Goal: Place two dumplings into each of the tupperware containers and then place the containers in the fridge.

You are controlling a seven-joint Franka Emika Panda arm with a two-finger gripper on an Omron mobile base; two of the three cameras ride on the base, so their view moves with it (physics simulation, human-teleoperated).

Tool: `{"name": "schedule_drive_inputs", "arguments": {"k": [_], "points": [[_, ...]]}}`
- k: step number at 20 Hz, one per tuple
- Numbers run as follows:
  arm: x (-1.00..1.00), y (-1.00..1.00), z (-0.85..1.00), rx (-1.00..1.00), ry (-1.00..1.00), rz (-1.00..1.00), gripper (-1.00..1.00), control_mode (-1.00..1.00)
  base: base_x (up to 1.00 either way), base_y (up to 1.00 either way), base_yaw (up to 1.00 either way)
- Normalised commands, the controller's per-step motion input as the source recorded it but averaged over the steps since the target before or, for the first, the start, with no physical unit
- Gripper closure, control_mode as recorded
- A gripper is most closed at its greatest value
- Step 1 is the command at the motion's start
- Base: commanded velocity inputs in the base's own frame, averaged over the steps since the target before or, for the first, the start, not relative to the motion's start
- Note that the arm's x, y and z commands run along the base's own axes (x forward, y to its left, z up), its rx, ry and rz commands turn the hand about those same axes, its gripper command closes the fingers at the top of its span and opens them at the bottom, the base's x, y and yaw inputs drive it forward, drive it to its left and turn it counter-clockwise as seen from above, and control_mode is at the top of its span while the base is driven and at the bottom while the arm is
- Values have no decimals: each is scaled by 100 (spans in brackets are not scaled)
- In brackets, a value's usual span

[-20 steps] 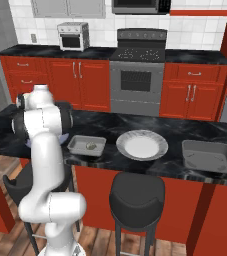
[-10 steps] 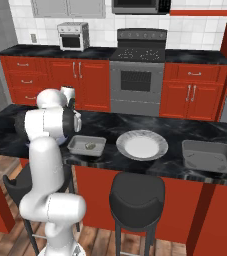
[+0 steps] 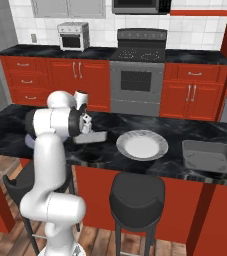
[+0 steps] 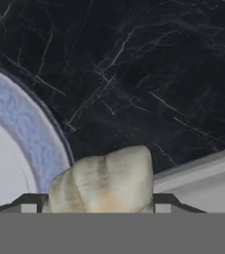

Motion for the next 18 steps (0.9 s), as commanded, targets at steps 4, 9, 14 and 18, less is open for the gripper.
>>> {"name": "schedule_drive_inputs", "arguments": {"k": [4, 9, 14, 18], "points": [[-26, -40, 22, 9, -5, -1, 100, -100, 0, 0, 0], [-58, -25, 48, 2, -4, -5, 100, -100, 0, 0, 0], [-3, -55, 0, -5, 0, -3, 100, -100, 0, 0, 0], [0, -80, 0, -2, 0, 0, 100, -100, 0, 0, 0]]}}
